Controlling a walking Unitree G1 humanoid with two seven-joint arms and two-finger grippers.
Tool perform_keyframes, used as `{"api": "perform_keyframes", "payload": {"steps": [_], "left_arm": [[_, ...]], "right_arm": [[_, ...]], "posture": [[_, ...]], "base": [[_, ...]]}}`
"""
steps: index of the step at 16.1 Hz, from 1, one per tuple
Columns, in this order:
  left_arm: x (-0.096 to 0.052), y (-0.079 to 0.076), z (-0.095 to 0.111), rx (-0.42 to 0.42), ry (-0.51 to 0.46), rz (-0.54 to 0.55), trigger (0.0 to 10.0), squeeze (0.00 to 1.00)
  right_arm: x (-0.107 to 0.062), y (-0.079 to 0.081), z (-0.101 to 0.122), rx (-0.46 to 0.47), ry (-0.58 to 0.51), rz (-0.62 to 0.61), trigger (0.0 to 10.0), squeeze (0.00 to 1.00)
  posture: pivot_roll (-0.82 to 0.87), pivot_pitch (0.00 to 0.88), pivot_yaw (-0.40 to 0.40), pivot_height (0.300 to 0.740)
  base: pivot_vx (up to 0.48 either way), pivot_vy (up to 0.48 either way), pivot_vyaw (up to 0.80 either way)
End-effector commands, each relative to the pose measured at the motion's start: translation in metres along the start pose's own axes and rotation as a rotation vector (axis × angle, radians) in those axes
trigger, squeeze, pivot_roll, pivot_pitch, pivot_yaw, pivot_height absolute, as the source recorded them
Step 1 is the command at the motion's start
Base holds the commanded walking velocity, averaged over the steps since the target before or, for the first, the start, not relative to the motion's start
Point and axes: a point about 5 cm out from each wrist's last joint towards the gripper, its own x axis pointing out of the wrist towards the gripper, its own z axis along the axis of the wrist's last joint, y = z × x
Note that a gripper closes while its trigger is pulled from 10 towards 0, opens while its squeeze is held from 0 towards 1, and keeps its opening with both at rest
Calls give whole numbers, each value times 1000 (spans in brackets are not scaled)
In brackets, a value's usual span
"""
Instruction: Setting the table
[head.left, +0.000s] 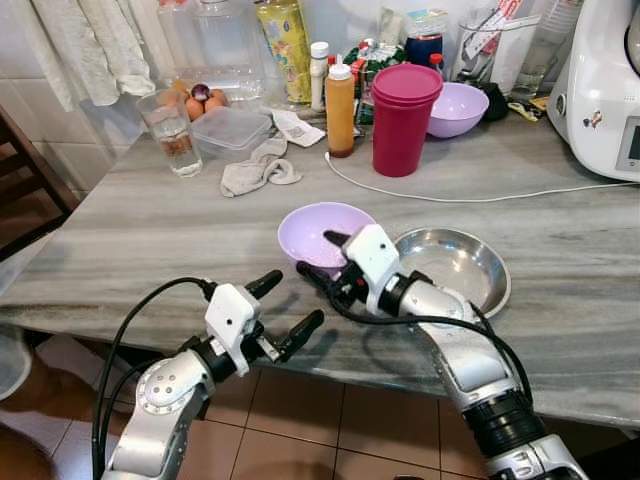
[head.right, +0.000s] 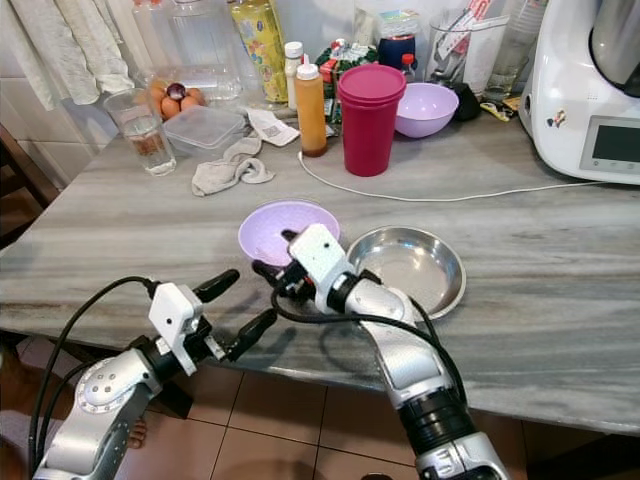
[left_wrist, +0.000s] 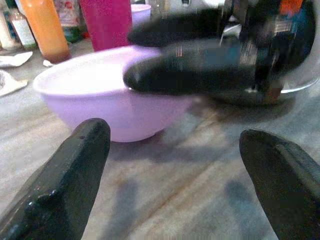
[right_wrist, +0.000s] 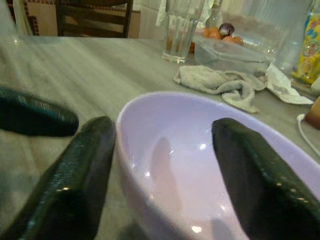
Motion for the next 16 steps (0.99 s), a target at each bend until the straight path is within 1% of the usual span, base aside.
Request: {"api": "perform_keyframes", "payload": {"steps": [1, 5, 6, 8, 9, 10, 11, 12, 14, 15, 16], "left_arm": [[-1, 3, 0, 16, 6, 0, 10000, 0], [-1, 3, -2, 18, 5, 5, 10000, 0], [-1, 4, -3, 21, 4, -2, 10000, 0], [-2, 4, -3, 26, 3, 5, 10000, 0], [-4, 7, -2, 30, -5, 29, 10000, 0], [-6, 9, -2, 32, -7, 40, 10000, 0], [-8, 14, 1, 31, -15, 68, 10000, 0], [-11, 23, 8, 28, -34, 117, 10000, 0], [-10, 28, 14, 37, -49, 148, 10000, 0], [-9, 30, 18, 45, -58, 165, 10000, 0], [-7, 33, 23, 41, -77, 183, 10000, 0]], "right_arm": [[5, 0, 15, -20, -48, 6, 10000, 1000], [4, -5, 28, -28, -107, -52, 10000, 1000], [1, -9, 35, -21, -131, -103, 10000, 1000], [-3, -13, 38, -21, -145, -158, 10000, 1000], [-12, -18, 39, -14, -156, -244, 10000, 1000], [-17, -21, 39, -14, -157, -281, 10000, 1000], [-26, -25, 37, -10, -151, -355, 10000, 1000], [-44, -31, 27, -12, -110, -468, 10000, 1000], [-61, -35, 16, -14, -54, -572, 10000, 1000], [-68, -38, 15, -14, -42, -625, 10000, 1000], [-76, -41, 13, -24, -7, -684, 10000, 1000]], "posture": [[-271, 83, 104, 740], [-273, 84, 103, 740], [-273, 85, 102, 740], [-271, 86, 98, 740], [-271, 86, 98, 740], [-270, 87, 95, 740], [-276, 90, 96, 740], [-284, 91, 96, 740], [-291, 94, 99, 740], [-297, 95, 101, 740], [-302, 95, 101, 740]], "base": [[0, 0, 0], [0, 0, 0], [0, 0, 0], [0, 0, 0], [0, 0, 0], [0, 0, 0], [0, 0, 0], [0, 0, 0], [0, 0, 0], [0, 0, 0], [0, 0, 0]]}}
